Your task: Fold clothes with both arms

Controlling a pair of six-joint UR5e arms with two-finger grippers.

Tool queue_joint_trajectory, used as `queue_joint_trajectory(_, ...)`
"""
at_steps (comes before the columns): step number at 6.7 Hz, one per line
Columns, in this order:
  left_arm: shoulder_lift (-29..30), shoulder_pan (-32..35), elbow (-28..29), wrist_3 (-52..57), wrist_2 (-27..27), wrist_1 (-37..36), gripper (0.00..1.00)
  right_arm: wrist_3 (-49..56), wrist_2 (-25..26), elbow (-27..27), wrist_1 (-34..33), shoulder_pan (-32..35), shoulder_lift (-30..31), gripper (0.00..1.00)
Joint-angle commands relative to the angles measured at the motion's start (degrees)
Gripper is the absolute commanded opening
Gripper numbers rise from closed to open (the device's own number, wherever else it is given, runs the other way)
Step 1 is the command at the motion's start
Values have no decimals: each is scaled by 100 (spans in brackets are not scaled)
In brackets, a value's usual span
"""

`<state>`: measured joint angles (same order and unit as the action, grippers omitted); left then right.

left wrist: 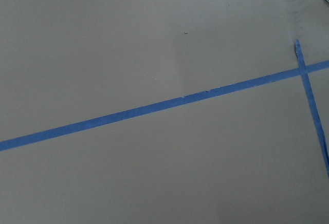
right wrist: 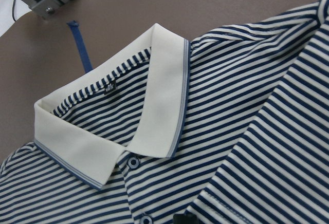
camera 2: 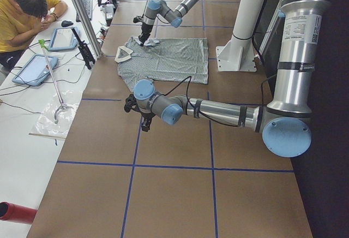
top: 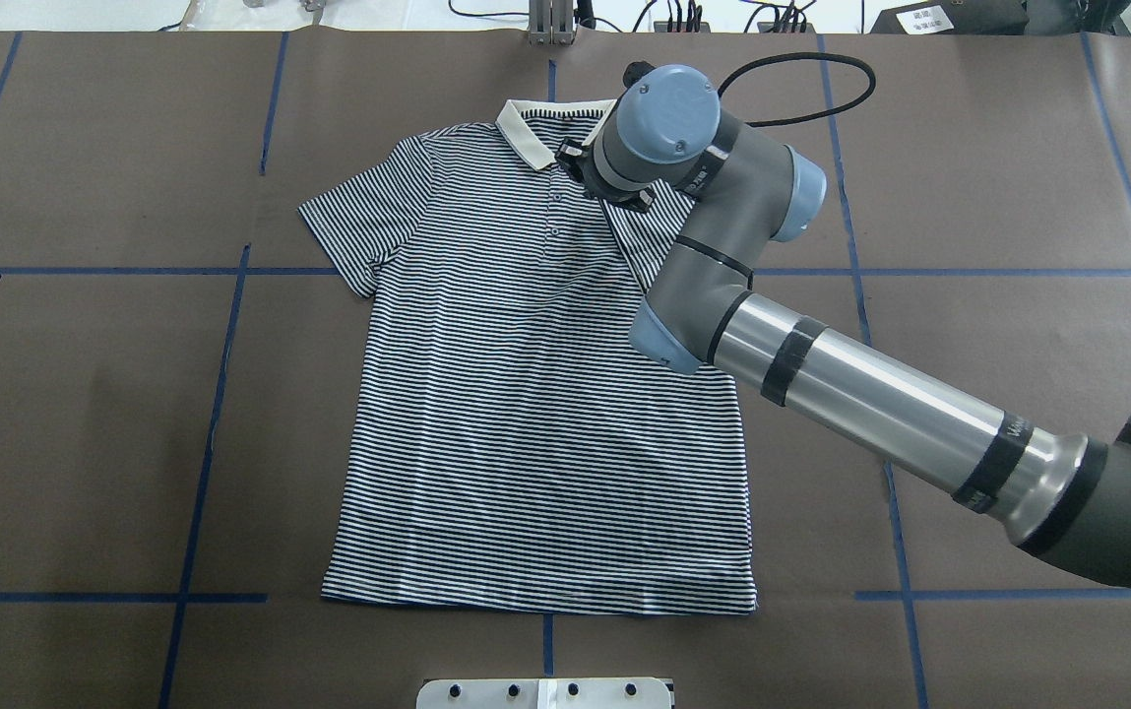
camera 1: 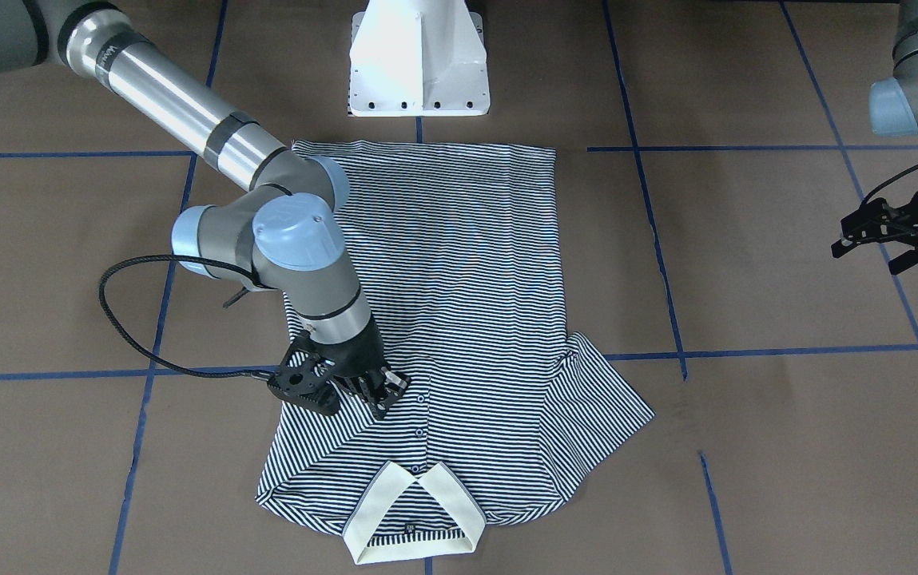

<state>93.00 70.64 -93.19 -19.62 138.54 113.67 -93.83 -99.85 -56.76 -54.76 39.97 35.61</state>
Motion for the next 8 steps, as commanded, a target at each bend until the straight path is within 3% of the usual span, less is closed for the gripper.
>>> queue_joint_trajectory(1,270,-146,-112,-337,-46,154,100,5,350,253,-8,-138,-221,100)
queue_joint_trajectory(2,863,-556,18,-1463,-272,173,100,-30,387,-382,-17,-209,136,100)
queue_joint_trajectory(3,1435,-1256,246,-2292,-1093,182,100,-48,344,-1276,1,-218,740,100)
queue_joint_trajectory(4,2128,-1524,857,-2866,-1379,252,100,-48,308,-1868,-43,-209,1163,100)
queue_joint_trajectory(5,2622,-1632,1499,-3080,-1400,514,100,-57,273,-2422,-52,-262,1603,100)
queue_joint_trajectory(6,2984,-1746,2323,-3109,-1487,1256,100,-39,142,-2959,-43,-288,2094,100)
queue_joint_trajectory(7,3309,-1930,2827,-3501,-1914,1629,97,4,-190,-3434,9,-271,2613,100)
queue_joint_trajectory(8,3382,-2123,2919,-3548,-2162,1632,87,13,-263,-3613,18,-262,2774,100)
